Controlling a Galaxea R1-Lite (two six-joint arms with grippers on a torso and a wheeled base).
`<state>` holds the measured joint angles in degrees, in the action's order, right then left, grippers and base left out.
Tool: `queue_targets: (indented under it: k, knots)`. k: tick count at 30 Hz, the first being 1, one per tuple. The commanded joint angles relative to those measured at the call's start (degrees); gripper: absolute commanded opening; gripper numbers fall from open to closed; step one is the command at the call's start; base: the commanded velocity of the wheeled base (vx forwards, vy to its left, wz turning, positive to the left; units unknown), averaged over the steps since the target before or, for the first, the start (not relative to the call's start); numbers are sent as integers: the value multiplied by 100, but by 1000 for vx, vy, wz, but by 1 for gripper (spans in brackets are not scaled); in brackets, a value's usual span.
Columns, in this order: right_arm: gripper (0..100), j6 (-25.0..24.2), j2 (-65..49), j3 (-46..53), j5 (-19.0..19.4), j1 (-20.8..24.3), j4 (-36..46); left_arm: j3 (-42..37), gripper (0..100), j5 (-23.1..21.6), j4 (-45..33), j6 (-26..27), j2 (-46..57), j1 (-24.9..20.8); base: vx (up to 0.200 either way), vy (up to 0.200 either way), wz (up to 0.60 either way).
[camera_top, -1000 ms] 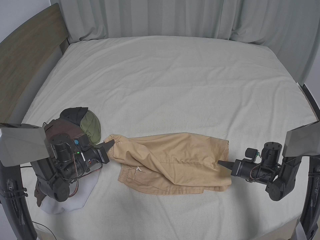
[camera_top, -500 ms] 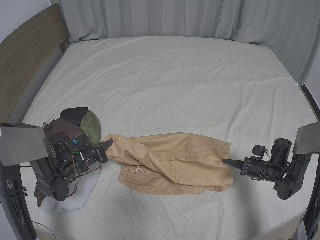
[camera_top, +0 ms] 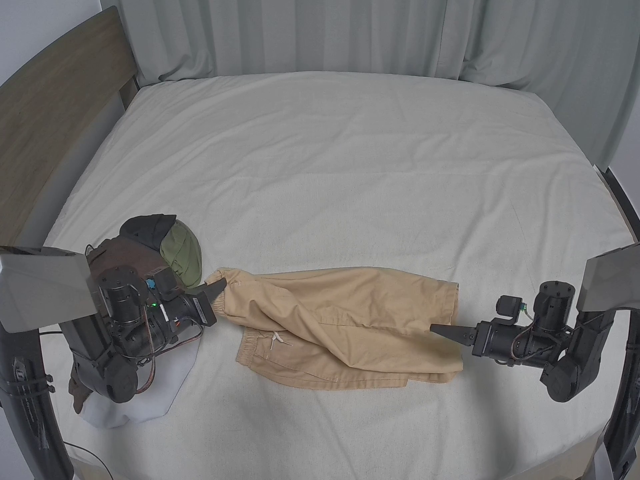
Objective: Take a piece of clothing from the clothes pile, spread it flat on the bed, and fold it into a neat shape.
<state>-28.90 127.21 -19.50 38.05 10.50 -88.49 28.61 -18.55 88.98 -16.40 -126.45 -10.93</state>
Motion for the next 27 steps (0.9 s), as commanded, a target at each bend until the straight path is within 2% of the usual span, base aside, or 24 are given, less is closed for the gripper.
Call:
queue_targets:
  k: [1, 13, 20, 27]
  knots:
    - [100, 25, 287, -185, -25, 154, -1, -5, 0, 1, 5, -4, -2, -14, 0, 0, 0]
    - [100, 34, 401, -387, -43, 269, -1, -5, 0, 1, 5, -4, 7, -23, 0, 0, 0]
    - [100, 43, 612, -502, -351, 462, -10, -5, 0, 1, 5, -4, 7, -23, 0, 0, 0]
    - [100, 34, 647, -581, -377, 453, -10, 4, 0, 1, 5, -4, -2, -14, 0, 0, 0]
